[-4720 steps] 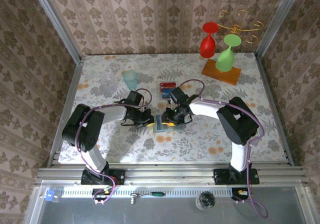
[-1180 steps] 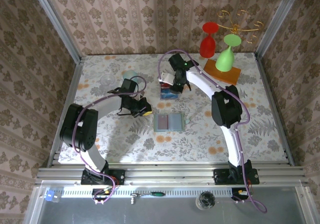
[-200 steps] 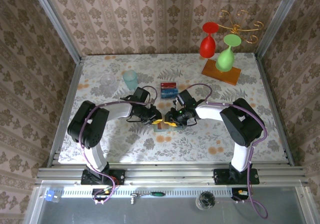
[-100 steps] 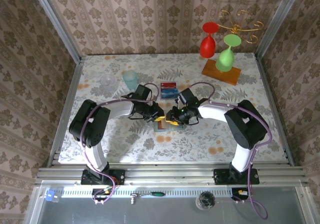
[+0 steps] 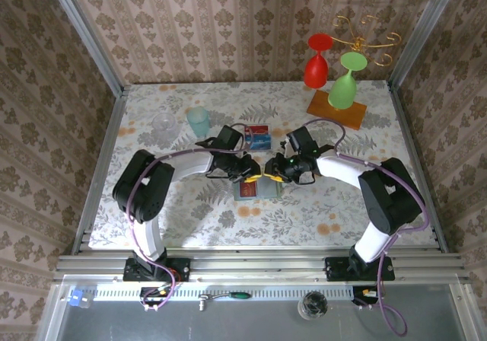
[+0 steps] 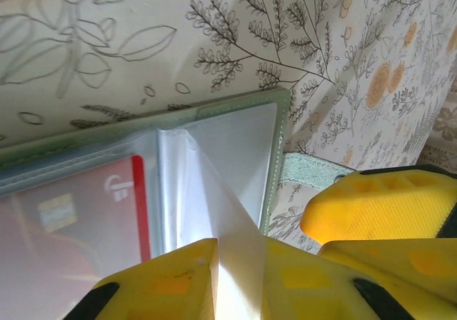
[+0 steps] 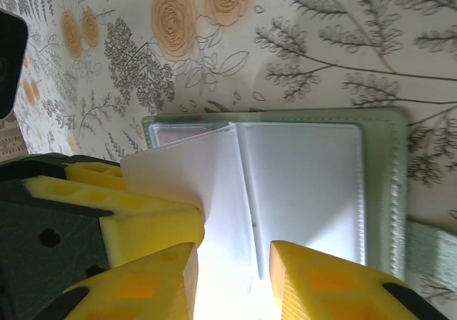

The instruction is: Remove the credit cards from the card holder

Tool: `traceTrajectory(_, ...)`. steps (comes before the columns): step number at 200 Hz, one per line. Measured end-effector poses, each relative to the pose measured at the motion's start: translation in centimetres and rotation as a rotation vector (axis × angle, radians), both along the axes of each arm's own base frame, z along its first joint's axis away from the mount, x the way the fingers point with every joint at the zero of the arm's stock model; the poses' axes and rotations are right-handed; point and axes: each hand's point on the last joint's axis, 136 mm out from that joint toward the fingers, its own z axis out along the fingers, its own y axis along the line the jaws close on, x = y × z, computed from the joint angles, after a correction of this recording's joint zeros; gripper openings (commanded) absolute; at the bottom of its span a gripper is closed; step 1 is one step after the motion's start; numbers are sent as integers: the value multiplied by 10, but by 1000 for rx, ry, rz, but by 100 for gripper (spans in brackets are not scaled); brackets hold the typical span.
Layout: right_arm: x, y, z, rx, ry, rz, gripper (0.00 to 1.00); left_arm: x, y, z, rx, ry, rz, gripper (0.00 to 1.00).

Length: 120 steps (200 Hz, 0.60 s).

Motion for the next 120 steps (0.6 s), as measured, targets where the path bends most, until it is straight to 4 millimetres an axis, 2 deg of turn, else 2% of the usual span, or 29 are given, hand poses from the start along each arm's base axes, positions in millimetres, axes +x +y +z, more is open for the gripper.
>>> traceTrajectory(81,-8,-34,1,17,1,-37,33,2,-34,2,22,2,-40,23)
traceTrajectory(120,-11,-43,-1,14,5,-47,33,0,-41,2,32,10,-56,24)
